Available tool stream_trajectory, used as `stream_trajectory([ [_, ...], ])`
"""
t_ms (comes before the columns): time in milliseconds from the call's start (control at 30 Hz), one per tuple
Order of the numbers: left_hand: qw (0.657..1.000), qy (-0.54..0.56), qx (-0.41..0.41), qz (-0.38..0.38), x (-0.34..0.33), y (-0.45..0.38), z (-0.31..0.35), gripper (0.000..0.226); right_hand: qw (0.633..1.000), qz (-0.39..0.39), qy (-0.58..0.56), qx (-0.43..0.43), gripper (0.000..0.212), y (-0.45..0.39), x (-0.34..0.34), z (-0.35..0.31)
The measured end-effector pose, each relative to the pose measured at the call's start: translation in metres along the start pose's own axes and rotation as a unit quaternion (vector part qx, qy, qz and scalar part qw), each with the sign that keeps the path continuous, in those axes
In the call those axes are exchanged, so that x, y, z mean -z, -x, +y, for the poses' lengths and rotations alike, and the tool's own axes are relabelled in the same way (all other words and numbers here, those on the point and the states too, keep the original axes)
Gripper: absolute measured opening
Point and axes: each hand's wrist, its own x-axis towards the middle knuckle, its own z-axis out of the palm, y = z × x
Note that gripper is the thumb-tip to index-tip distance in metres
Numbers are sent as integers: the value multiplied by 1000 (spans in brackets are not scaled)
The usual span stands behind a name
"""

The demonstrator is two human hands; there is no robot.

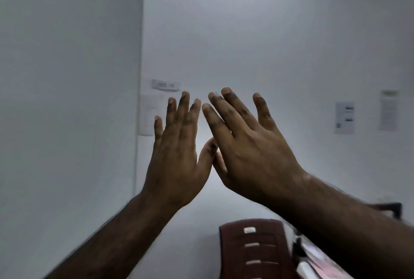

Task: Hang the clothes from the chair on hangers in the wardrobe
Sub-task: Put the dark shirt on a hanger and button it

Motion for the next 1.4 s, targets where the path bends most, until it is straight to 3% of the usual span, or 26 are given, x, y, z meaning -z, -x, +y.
stream_trajectory([
  [200, 993, 96, -60, -24, -84, -8, 69, 72, 993, -75, 69, -53, 71, 66, 3, 69],
  [533, 960, 250, -81, -98, -215, 21, 139, 69, 959, -200, 140, -145, 69, 169, -22, 136],
  [967, 903, 353, -97, -225, -384, 95, 177, 68, 888, -304, 172, -300, 69, 298, -109, 175],
  [1400, 860, 386, -115, -314, -558, 137, 301, 67, 794, -400, 203, -410, 72, 455, -153, 292],
])
